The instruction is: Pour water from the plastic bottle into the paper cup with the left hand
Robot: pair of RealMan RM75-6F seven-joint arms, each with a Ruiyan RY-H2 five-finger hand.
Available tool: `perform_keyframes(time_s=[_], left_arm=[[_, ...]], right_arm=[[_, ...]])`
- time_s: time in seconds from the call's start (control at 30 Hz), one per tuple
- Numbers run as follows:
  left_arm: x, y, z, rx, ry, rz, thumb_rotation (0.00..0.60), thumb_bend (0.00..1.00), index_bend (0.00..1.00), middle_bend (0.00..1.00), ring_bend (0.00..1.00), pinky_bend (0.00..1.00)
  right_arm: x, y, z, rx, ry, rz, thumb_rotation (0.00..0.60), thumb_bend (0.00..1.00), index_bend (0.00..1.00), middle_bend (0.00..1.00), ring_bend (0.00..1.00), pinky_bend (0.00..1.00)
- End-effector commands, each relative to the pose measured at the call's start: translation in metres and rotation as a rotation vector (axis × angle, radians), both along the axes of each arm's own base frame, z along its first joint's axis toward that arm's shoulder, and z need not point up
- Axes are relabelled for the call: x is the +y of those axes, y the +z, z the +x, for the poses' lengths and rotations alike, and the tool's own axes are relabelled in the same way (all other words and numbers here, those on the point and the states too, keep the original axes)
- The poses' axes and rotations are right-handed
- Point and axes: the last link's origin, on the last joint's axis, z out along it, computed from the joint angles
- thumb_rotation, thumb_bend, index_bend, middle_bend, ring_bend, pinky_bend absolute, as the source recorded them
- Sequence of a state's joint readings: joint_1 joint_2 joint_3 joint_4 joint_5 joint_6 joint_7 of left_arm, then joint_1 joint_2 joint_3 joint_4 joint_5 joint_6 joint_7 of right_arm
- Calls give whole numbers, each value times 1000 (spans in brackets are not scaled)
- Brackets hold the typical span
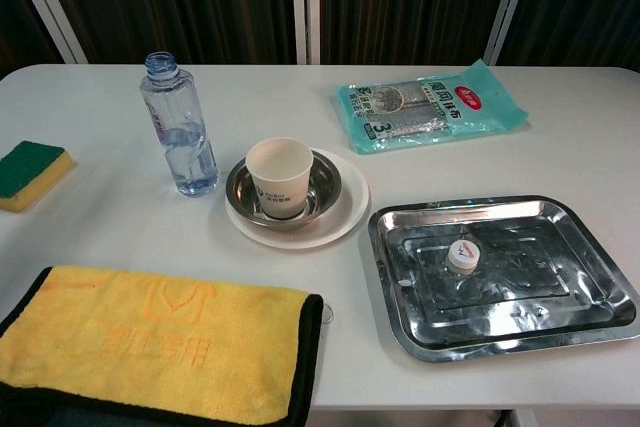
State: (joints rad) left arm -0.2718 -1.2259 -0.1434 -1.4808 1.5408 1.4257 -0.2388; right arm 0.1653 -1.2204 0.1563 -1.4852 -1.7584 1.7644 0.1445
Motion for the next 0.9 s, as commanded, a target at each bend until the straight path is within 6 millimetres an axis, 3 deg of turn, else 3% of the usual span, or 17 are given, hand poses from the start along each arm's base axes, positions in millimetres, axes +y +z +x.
perform_keyframes(time_s=[0.03, 0.43, 0.67, 0.9], left_arm=[[-1, -1, 1, -3, -2, -1, 251, 74, 7, 10, 0, 144], [9, -20, 5, -57, -4, -86, 276, 76, 7, 9, 0, 144], [37, -59, 10, -229, 14, -232, 307, 74, 7, 16, 0, 144], [68, -102, 22, -352, 10, -317, 293, 71, 7, 17, 0, 144]], right_arm=[[0, -2, -2, 1, -7, 6, 600, 351, 0, 0, 0, 0], [1, 2, -9, 6, -28, -2, 600, 350, 0, 0, 0, 0], [0, 0, -13, 11, -43, 9, 600, 350, 0, 0, 0, 0], [-1, 1, -16, 22, -58, 16, 600, 349, 0, 0, 0, 0]])
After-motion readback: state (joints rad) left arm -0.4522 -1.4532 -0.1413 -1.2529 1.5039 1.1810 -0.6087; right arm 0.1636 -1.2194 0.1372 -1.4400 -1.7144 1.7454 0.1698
